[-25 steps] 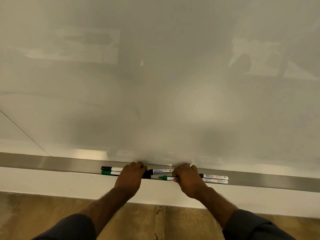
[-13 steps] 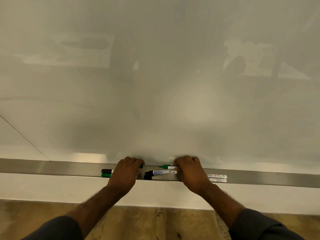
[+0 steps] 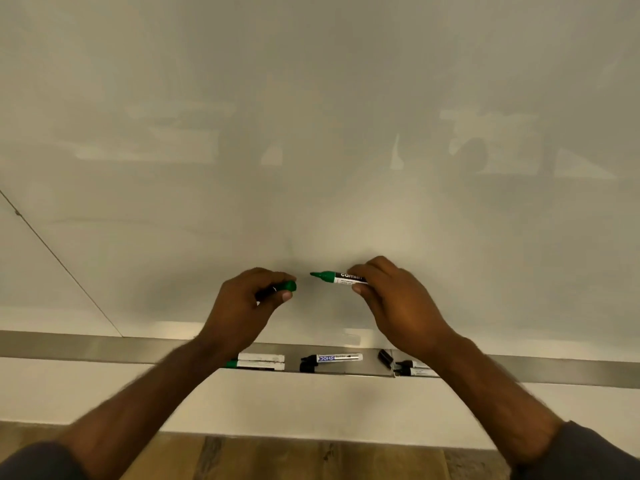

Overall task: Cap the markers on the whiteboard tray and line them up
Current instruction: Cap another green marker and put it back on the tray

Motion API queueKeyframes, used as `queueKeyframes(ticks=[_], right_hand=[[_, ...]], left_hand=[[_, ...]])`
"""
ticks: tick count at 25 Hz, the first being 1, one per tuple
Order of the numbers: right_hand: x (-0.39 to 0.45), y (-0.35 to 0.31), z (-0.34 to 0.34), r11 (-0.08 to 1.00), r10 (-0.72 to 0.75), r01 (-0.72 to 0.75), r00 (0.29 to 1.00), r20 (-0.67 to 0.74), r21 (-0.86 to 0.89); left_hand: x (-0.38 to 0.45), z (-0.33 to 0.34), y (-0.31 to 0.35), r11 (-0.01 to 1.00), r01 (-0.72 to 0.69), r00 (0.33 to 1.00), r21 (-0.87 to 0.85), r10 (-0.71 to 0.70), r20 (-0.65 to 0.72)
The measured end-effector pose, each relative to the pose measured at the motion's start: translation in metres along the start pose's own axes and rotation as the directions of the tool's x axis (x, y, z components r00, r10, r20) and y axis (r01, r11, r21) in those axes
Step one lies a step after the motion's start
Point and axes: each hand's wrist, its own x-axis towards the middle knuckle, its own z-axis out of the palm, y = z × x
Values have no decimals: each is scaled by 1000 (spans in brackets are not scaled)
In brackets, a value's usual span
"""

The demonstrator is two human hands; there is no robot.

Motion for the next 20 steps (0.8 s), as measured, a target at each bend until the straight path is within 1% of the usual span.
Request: queueKeyframes(ticks=[3,6,7,15,18,20], right_hand=[[13,-17,-32,997,-60,59,998,-23,-54],[22,-31,-56,991,-91,86,995,-44,-97],[25,-35,-63,989,-101,94,994,-53,-112],[37,-60,-94,967,-176,156,981,-86,-203],[39,-64,-98,958,-198,173,976,-91,-230],[40,-66,-100,951,-209,178,973,-100,-252]], left_hand=[[10,-25,26,997,-68,997,21,69,-30],[16,-43,49,999,-44,995,-30,41,-88],[18,-48,56,998,-57,994,-40,53,-94],[24,-68,107,966,-257,962,43,259,-84],[24,-68,114,964,-261,963,57,264,-61],[23,-66,117,968,-247,965,53,250,-73]])
